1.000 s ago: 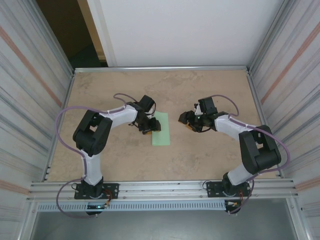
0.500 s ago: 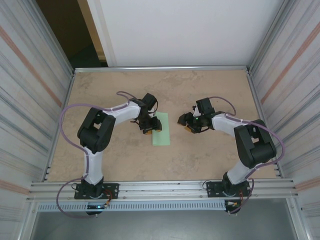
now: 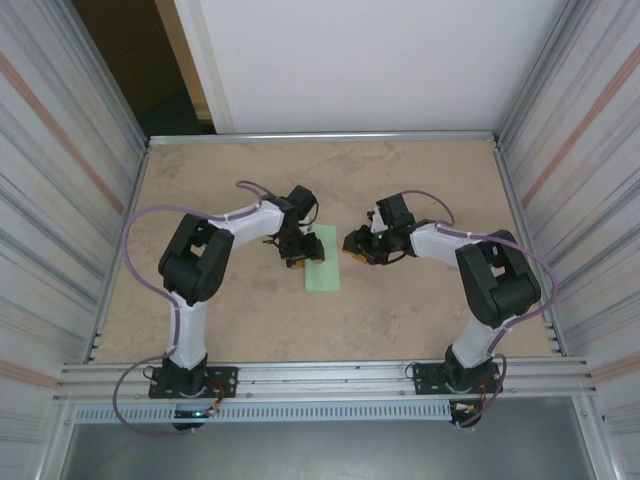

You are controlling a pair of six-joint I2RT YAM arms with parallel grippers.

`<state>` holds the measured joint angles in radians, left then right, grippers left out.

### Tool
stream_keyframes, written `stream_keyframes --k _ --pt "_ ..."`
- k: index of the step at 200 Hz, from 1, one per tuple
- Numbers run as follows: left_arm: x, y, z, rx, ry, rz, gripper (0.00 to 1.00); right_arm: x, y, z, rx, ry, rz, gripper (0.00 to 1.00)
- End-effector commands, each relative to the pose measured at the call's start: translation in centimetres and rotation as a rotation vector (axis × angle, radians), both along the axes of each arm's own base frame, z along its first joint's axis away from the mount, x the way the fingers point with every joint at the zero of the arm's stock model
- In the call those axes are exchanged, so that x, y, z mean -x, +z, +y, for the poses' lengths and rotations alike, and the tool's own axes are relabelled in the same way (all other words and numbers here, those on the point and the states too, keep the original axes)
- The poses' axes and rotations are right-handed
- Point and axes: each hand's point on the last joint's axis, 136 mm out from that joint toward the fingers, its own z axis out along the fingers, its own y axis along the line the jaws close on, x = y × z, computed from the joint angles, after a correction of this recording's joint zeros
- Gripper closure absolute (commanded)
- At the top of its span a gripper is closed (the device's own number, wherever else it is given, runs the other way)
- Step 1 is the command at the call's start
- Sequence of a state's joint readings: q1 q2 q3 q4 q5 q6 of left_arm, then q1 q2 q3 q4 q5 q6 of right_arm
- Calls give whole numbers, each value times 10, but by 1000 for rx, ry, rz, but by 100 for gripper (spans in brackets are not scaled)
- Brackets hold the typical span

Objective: Fold a paper plane with a square sheet of paper (pick it up from the middle)
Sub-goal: Hold the square sheet of paper at the center of the table.

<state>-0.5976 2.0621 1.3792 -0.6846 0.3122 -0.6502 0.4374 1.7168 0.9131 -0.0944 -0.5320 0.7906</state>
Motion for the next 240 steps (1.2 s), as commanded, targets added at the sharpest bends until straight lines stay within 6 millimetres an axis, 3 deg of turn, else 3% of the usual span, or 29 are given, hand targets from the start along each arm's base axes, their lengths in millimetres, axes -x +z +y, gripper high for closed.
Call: stream_keyframes --k 1,36,81,160,240 --pt "65 -102 46 -261 -62 219 51 -2 4 17 -28 64 -21 65" --pt "67 -104 48 -270 -58 229 51 -2 -1 31 -56 99 2 77" --pt "68 -106 48 -269 -51 236 51 -2 -4 41 -62 124 16 81" --pt "70 -108 48 -272 -45 247 50 -3 -20 45 -41 151 57 93" --pt "70 -108 48 -268 -48 246 49 4 -46 39 19 159 113 95"
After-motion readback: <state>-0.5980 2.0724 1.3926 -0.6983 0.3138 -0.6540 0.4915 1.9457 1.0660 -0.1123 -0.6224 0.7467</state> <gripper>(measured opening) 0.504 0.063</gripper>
